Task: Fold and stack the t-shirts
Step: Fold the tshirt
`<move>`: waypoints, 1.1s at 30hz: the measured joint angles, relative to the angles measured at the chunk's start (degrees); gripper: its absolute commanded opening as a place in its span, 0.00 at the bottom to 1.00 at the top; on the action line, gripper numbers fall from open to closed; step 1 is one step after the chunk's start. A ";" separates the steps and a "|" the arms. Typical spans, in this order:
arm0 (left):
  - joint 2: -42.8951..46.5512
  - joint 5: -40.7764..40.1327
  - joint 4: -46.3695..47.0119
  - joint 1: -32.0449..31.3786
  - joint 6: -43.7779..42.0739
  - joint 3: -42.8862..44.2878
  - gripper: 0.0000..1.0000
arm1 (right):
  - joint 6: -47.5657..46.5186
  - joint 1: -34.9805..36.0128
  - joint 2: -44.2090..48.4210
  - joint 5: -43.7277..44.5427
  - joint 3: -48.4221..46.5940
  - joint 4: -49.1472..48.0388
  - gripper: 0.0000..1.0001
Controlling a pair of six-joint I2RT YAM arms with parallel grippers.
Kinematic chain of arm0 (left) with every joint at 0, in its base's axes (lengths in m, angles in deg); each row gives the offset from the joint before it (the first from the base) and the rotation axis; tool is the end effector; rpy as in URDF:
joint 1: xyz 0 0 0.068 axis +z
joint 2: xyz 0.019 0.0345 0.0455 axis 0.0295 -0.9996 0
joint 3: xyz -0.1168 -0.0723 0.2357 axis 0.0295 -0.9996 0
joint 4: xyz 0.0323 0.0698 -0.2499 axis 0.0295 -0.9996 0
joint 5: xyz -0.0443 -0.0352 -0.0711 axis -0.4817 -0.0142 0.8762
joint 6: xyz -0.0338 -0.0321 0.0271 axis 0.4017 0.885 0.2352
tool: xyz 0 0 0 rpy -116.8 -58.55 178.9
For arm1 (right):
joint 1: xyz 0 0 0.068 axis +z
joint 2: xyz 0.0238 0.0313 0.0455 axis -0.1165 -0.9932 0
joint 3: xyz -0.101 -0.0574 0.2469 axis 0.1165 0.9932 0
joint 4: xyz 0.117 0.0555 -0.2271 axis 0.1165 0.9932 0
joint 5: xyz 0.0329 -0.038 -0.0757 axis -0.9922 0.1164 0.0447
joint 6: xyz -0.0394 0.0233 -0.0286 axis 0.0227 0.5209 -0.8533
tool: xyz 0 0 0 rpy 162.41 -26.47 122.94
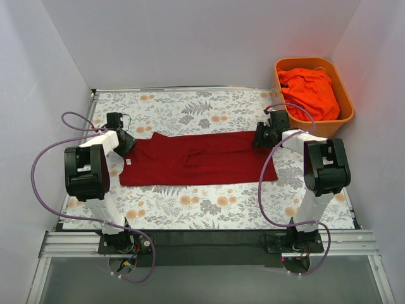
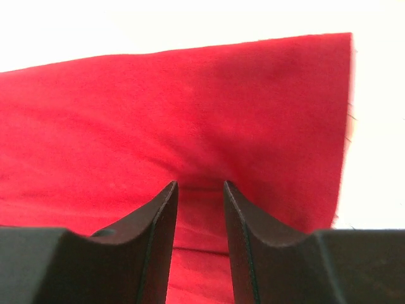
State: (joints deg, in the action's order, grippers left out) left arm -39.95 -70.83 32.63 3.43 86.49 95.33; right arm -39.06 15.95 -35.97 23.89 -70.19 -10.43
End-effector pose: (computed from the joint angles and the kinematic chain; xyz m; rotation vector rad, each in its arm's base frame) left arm 0.3526 0.0379 0.1595 -1.8994 1.8657 -0.2197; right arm 0.3752 0.0658 0.1611 0.0558 2.4268 0.3485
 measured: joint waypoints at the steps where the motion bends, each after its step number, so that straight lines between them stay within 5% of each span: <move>1: -0.11 0.17 0.00 0.42 0.15 0.13 0.42 | 0.24 -0.50 0.48 0.15 0.57 -0.11 0.36; 9: 0.48 2.12 -0.92 1.99 -2.62 1.81 0.64 | -0.04 -0.68 4.39 0.68 2.82 2.89 0.38; 16: 6.36 5.66 4.00 -2.89 -14.29 2.93 0.79 | -1.77 5.09 10.34 -1.27 2.80 3.80 0.43; 22: 6.12 16.92 10.36 -4.79 -28.06 4.83 0.72 | -2.78 9.57 15.54 -4.98 4.31 3.21 0.45; 28: -1.46 26.32 12.39 -4.52 -37.31 8.96 0.44 | -2.97 12.96 19.39 -6.75 9.05 3.41 0.45; 33: -7.02 32.13 12.24 -4.81 -40.85 11.08 0.42 | -3.19 13.97 22.03 -7.69 12.35 3.65 0.45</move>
State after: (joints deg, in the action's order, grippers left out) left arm -46.97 -38.70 44.87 -1.37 45.64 106.41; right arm -42.25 29.92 -13.94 16.20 -57.84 -6.78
